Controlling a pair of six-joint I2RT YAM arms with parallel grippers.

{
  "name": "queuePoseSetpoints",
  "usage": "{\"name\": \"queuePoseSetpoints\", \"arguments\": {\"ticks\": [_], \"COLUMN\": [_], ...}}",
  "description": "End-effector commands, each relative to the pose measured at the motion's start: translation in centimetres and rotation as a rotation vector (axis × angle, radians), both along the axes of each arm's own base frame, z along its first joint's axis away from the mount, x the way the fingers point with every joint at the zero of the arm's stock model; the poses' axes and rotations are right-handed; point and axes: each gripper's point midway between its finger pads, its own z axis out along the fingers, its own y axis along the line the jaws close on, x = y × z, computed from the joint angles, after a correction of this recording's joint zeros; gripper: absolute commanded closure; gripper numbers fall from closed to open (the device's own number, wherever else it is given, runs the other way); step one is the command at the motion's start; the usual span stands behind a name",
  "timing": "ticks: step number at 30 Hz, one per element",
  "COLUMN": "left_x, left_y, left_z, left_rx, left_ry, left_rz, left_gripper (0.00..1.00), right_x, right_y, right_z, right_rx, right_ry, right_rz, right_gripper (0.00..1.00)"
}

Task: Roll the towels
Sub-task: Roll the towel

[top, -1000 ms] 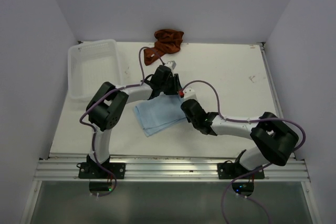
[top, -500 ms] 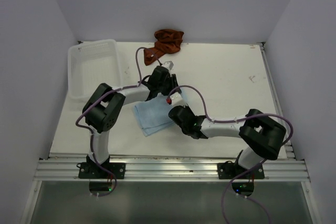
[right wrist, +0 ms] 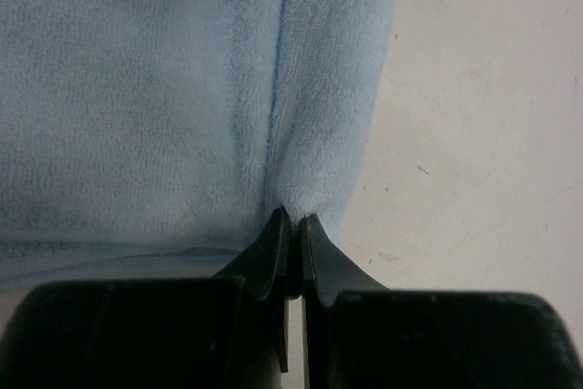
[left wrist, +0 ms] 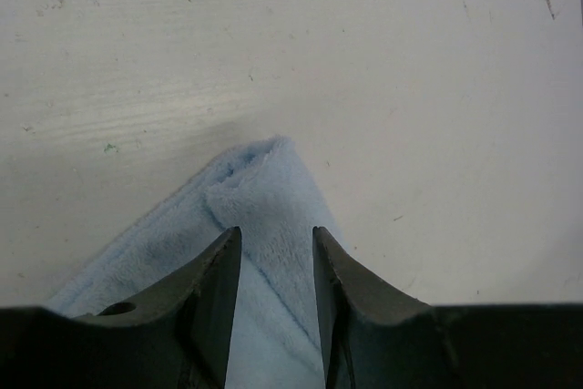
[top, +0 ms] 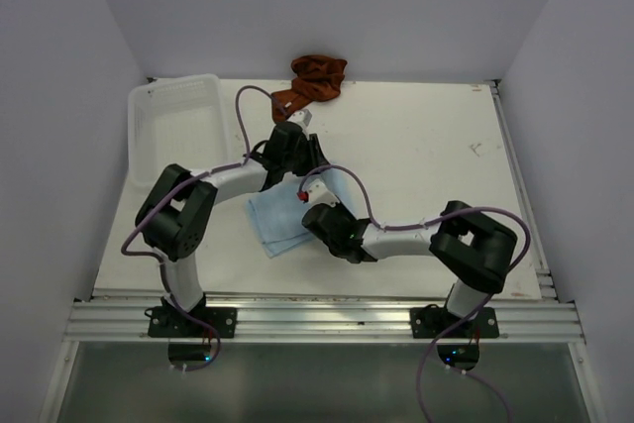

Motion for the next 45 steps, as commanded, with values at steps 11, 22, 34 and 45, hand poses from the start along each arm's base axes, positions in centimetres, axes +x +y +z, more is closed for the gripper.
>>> {"name": "queuePoseSetpoints", "arguments": {"ticks": [11,22,34,45], "left_x": [0.0,-1.0,-3.2,-4.2], "left_y": [-0.4,-0.8,-0.6,-1.3], "left_z": [5.5,4.7,2.3,2.9], "left_rx": [-0.081,-0.090,-0.101,-0.168], "left_ry": [-0.119,-0.097,-0.047,-0.066], "left_rz": [-0.034,-0.083,-0.134,-0.178], "left_gripper": [0.59,0.59,0.60,0.60], "right_x": [-0.1,0.2,0.3,0.2], "right_y": [1.9,3.1,3.9,4.2], "right_z": [-0.4,-1.4,-3.5,-4.7], "right_rx": [-0.159,-0.298,-0.400,-0.462], "right_ry": [-0.025,-0.025,0.038,0.082], "right_rz": [0.031,0.038,0.055,0.077], "right_gripper": [1.00,1.00,1.00,1.00]}}
